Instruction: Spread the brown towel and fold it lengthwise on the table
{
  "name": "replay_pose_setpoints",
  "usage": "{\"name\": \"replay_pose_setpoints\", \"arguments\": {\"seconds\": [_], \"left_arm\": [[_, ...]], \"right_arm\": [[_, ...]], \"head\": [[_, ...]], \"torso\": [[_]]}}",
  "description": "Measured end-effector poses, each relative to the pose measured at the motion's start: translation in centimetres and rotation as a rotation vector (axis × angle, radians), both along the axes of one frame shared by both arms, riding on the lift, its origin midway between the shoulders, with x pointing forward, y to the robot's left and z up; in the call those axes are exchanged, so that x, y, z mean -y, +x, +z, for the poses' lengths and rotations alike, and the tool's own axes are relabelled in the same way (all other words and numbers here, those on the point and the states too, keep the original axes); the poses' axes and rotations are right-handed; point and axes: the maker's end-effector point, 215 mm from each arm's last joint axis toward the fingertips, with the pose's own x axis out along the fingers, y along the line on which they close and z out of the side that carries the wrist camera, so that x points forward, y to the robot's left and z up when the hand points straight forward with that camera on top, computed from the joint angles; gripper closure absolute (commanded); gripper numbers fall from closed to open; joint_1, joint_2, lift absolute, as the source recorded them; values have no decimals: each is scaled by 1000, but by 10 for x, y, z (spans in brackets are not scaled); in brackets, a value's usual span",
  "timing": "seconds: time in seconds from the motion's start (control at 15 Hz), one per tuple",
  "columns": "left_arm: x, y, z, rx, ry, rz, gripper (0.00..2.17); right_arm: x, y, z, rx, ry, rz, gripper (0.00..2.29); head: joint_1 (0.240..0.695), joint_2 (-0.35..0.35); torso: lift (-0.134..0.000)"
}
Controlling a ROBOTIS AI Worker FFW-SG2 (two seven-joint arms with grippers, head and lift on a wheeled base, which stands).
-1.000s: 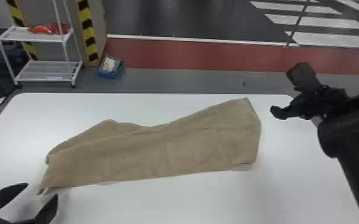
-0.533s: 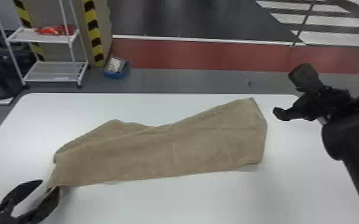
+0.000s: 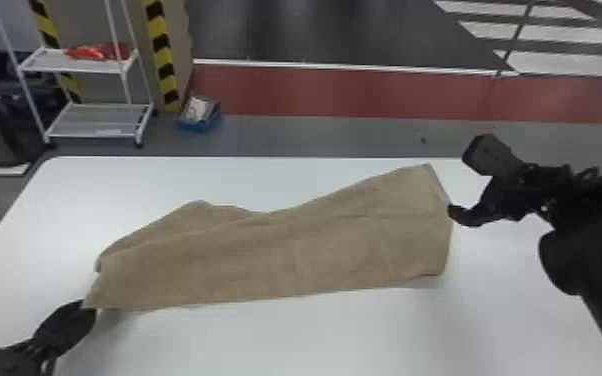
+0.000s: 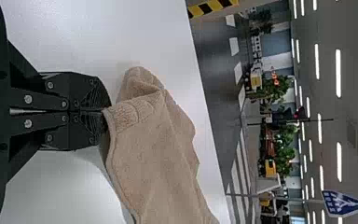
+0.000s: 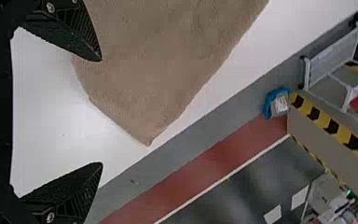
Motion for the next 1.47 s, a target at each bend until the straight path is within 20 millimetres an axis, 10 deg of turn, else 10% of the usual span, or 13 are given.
{"name": "replay_pose_setpoints", "arguments": {"seconds": [0.67, 1.27, 1.47], "left_arm": [[5, 10, 5, 4, -12, -10, 1706], [6, 8, 5, 1, -22, -24, 1706], [5, 6, 4, 1, -25, -28, 1706]], "right_arm": [[-53, -109, -45, -205, -8, 229, 221], [-88, -100, -83, -161, -49, 198, 221], [-69, -80, -79, -93, -93, 105, 221]], "head": [[695, -4], [695, 34], [695, 16]], "torso": [[-124], [-124], [-124]]}}
